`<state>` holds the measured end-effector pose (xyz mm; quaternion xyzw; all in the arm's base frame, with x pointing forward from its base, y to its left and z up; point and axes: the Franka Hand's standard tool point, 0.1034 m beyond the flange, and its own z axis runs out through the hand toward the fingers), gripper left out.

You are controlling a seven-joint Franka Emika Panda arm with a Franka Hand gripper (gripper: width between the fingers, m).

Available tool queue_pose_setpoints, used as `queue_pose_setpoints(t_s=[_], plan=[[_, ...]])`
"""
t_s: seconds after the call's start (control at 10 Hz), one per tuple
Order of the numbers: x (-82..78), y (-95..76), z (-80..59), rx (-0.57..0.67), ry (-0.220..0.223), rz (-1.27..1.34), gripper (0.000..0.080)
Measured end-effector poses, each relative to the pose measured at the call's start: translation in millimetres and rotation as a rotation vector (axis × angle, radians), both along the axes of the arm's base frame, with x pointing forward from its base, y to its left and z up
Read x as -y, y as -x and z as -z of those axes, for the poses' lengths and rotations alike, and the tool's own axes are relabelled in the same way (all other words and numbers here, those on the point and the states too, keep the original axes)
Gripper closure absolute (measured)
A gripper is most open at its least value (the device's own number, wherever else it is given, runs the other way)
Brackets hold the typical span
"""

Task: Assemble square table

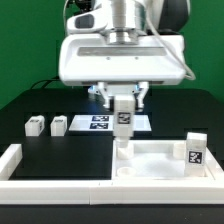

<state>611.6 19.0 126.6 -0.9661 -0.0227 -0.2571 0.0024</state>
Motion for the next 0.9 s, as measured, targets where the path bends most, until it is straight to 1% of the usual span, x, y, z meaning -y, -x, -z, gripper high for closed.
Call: queue_pose_setpoints(t_s=[0.1, 0.6, 0.8, 0.9], plan=[[-4.4, 0.7, 6.3, -0.003, -0.003, 0.002, 0.0509], [2.4, -3.0, 23.5, -0.02, 0.004, 0.003, 0.0509], [2.7, -4.9, 33.5, -0.019, 0.006, 0.004, 0.0509], [2.9, -5.5, 33.1, -0.018, 0.008, 0.002, 0.0509]])
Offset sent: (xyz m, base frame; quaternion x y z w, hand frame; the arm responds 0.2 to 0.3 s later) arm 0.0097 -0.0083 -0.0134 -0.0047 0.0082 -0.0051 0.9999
